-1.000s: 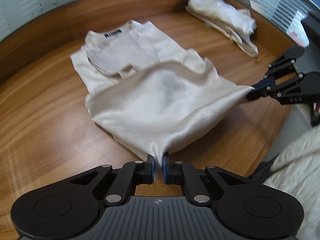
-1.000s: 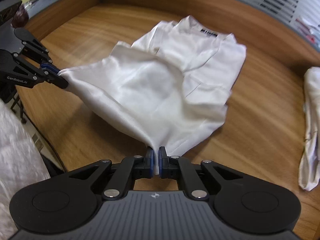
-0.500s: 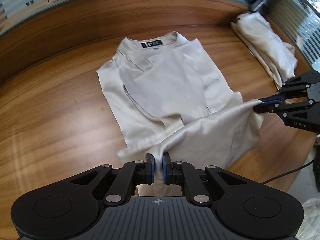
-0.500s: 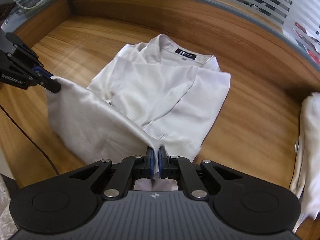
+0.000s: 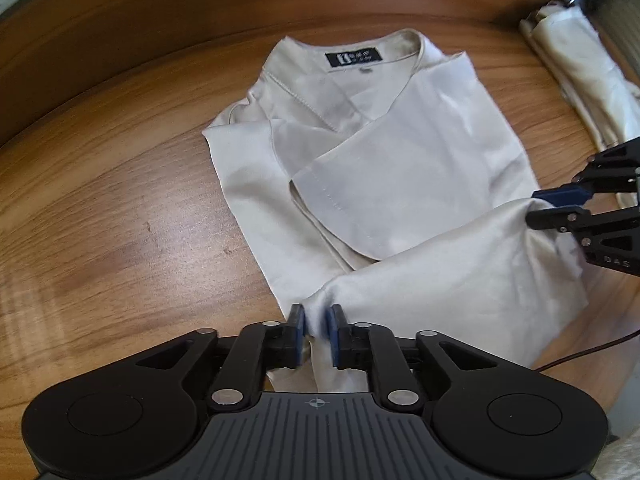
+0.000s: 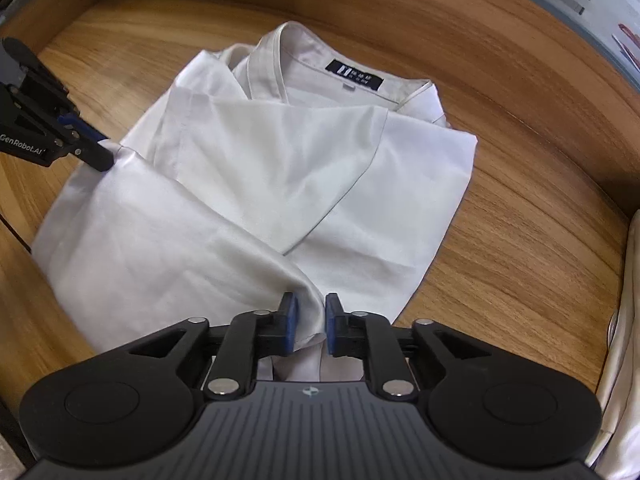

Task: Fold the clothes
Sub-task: 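Grasp the folded bottom with both grippers and fold it toward the collar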

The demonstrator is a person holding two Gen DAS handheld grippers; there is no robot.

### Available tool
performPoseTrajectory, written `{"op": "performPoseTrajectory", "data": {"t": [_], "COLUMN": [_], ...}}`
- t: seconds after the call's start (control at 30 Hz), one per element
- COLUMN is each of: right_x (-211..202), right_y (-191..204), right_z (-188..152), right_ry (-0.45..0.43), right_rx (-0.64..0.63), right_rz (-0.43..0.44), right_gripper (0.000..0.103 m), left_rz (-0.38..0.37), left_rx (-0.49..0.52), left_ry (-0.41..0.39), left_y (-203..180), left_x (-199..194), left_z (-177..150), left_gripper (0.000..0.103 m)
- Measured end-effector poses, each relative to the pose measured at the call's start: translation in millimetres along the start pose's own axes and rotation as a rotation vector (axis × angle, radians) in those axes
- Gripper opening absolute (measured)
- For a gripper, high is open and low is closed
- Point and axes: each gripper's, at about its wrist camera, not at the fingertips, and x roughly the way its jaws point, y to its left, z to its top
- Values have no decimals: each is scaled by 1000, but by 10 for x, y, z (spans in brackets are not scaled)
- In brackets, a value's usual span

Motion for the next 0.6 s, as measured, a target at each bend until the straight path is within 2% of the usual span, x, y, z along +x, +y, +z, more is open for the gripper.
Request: {"op": "performPoseTrajectory", "data": {"t": [0.07,0.23,0.3,0.37,0.43,0.5,0.6], "right_x": [6,-127,-212,-304,-394,-479,-600], "right_y": [-1,-7,-5,5,20,30,56], "right_z": [8,14,3,-30,-77,-151,-306], "right_ry": [2,-24,-41,-56,-68,-80,-105], "right_rx": [-3,-9,-6,-4,2,10,18], "right_rz": [-5,-33,-38,-42,-44,-44,-41], "right_gripper": [24,36,46,50,51,64,71], "left_rz": [4,34,36,39,42,37,23], "left_rx": [-8,-22,-29,-34,-33,-28,-16], "left_ry": [5,-22,-35,-50,-65,-81,-96], "left_y": [27,81,97,100,81,45,-10], "left_x": [31,-61,-141,-224,-309,-400,-507], "left_z": [9,-1,-23,-56,-115,-199,-348], "left_gripper": [20,37,40,46,56,60,65]}}
